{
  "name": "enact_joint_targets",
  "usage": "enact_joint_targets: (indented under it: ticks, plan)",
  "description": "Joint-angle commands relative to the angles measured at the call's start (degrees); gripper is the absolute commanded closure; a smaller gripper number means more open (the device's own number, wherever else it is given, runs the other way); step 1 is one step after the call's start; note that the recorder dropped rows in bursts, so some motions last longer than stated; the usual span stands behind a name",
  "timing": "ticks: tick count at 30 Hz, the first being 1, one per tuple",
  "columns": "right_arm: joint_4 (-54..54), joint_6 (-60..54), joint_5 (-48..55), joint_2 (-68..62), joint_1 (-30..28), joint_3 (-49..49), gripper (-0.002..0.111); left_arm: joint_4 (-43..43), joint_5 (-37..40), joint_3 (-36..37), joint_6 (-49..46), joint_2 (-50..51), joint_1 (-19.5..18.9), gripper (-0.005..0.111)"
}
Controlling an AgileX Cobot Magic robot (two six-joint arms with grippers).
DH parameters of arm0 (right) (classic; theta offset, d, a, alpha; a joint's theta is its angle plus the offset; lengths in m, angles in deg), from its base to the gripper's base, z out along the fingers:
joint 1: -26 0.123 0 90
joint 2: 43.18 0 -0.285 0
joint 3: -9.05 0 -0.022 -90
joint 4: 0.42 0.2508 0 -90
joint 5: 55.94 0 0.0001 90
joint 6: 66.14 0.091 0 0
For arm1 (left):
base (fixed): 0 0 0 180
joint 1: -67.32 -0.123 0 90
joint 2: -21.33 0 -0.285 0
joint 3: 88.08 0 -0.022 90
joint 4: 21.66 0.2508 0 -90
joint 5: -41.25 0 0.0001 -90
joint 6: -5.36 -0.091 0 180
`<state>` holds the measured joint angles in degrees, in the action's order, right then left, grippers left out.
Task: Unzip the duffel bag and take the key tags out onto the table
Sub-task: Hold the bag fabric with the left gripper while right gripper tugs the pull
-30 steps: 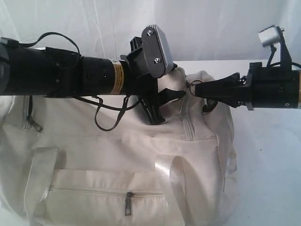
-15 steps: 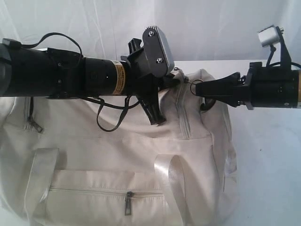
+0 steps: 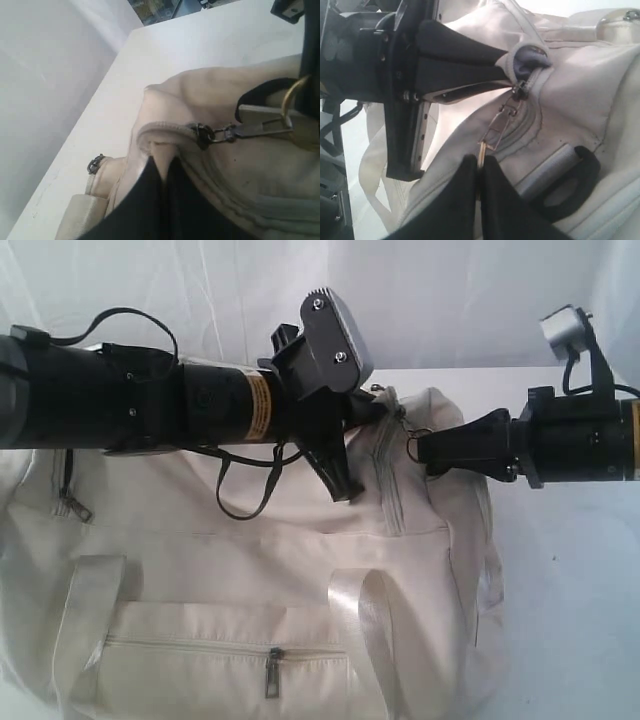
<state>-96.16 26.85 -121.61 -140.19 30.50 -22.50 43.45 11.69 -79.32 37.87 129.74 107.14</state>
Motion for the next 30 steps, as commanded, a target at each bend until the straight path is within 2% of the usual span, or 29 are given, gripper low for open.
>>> enact_joint_targets:
  ticks: [1, 4, 12, 18, 23, 30]
  plan:
    - [-4.2, 0.2, -4.3, 0.5, 0.1, -0.9, 0.108, -6.4, 2.0, -0.3, 0.4, 0.0, -0.4, 0.107]
    - [-4.2, 0.3, -4.3, 0.5, 0.1, -0.9, 0.108, -11.5, 1.2, -0.3, -0.1, 0.0, -0.7, 0.107]
    - [-4.2, 4.9, -4.3, 0.5, 0.1, -1.2, 0.108, -23.2, -7.3, -0.3, -0.1, 0.0, -3.4, 0.107]
    - [-4.2, 6.2, -4.3, 0.5, 0.6, -1.6, 0.108, -26.2, -8.3, -0.3, 0.2, -0.2, -3.8, 0.107]
    - [-4.2, 6.0, -4.3, 0.5, 3.9, -4.7, 0.108, -30.5, -10.7, -0.3, 0.2, -0.2, -3.8, 0.107]
    - [-4.2, 4.5, -4.3, 0.5, 6.3, -6.1, 0.108, -30.5, -12.0, -0.3, 0.2, -0.3, -3.8, 0.107]
